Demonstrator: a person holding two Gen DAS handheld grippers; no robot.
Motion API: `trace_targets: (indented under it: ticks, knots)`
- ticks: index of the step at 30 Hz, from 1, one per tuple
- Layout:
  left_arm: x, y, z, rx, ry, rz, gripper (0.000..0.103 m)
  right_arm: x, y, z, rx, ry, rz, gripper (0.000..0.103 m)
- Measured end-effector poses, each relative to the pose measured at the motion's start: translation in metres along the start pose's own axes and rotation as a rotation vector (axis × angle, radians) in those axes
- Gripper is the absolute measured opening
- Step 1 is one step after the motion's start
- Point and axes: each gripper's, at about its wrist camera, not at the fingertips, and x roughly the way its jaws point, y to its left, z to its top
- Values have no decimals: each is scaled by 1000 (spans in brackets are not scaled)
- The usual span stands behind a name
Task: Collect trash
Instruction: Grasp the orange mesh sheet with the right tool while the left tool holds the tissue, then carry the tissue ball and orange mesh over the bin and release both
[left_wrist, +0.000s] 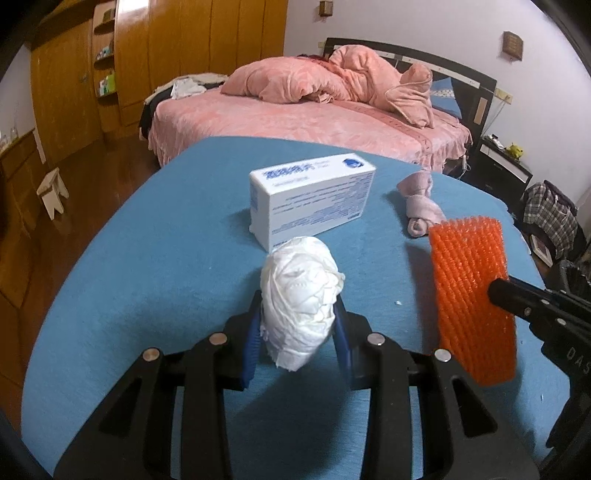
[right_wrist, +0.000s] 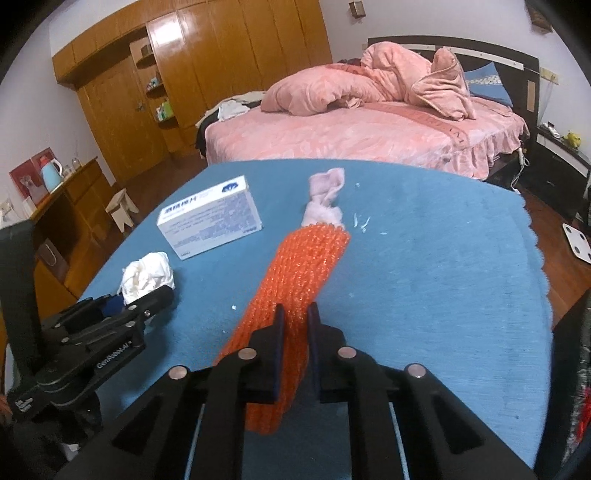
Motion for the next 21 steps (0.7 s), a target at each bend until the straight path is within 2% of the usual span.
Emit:
trace_targets:
  ticks: [10,21]
  knots:
    - [-31,-35,-11,11,-42,-55,33,-27,-19,-5,22,-36,-16,11]
    - [-57,-86,-19,73,-69,-122,33,-67,-53,-15,80,-86,-53,11]
